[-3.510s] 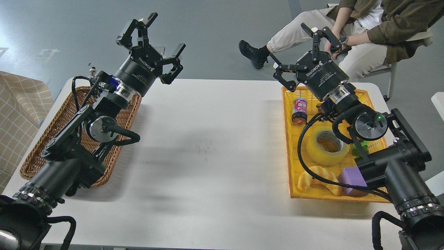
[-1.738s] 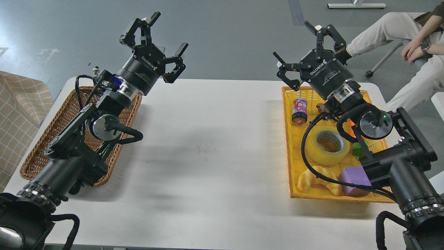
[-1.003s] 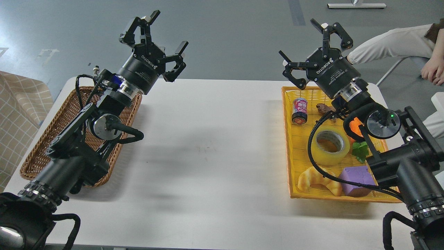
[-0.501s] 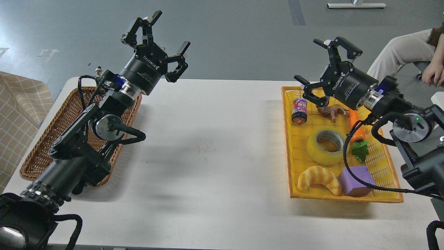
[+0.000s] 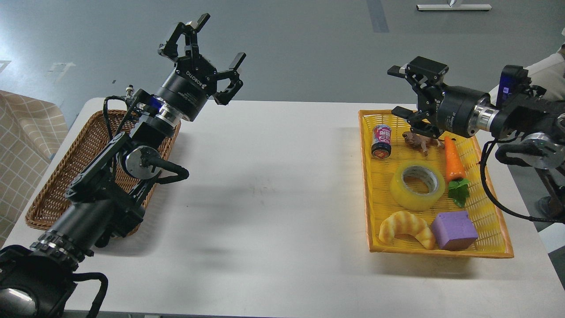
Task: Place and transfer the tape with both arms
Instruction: 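Swing the right gripper sideways and lower it toward the tape roll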
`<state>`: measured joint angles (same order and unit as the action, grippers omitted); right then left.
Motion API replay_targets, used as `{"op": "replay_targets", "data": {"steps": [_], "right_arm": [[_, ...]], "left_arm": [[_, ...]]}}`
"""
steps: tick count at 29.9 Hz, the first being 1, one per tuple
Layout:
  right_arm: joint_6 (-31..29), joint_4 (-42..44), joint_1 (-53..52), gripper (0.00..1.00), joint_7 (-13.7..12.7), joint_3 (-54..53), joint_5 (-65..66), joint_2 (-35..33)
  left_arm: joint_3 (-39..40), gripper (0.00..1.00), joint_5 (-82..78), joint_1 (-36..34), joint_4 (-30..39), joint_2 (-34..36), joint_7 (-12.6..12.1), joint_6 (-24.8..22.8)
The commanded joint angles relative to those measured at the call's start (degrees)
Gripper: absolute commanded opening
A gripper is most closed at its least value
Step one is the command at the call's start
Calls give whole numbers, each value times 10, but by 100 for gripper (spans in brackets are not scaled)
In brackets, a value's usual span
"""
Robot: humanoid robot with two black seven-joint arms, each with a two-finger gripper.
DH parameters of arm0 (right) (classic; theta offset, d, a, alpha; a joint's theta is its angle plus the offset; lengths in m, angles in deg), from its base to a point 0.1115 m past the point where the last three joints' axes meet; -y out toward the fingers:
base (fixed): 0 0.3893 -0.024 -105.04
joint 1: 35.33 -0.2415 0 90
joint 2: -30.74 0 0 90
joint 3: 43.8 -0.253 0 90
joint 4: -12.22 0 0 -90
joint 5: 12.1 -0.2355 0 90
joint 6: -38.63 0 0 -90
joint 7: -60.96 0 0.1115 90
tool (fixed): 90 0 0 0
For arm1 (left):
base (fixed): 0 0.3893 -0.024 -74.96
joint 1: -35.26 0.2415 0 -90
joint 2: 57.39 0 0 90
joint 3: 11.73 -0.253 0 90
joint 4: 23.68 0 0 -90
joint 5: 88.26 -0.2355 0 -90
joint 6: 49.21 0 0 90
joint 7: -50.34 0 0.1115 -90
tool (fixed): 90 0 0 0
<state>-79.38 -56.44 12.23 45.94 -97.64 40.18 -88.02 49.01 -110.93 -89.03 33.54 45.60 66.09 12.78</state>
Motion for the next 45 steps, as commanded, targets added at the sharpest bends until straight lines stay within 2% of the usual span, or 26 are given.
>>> {"op": "replay_targets", "data": {"steps": [1,10,21,24,28,33,40,45], "right_arm": [[0,-17,8,100,0,2,82,-1],[0,-70,10,100,3,40,132,-61],[0,-85,5,100,6,59,191,-126],[0,-85,8,100,21,59,191,-147],[0,-82,18,100,25,62,201,-154],[0,-56,25,100,24,85,332,-147],[0,-53,34,99,25,109,360,-138],[0,-55,34,98,25,153,430,-134]], "left_arm": [[0,98,0,0,1,-6,0,0],[0,98,-1,2,1,-10,1,0],[0,98,-1,4,1,-10,1,0],[0,98,-1,5,1,-10,1,0],[0,98,-1,4,1,-10,0,0],[0,98,-1,7,1,-10,1,0],[0,98,-1,7,1,-10,0,0],[0,98,-1,8,1,-10,0,0]]}}
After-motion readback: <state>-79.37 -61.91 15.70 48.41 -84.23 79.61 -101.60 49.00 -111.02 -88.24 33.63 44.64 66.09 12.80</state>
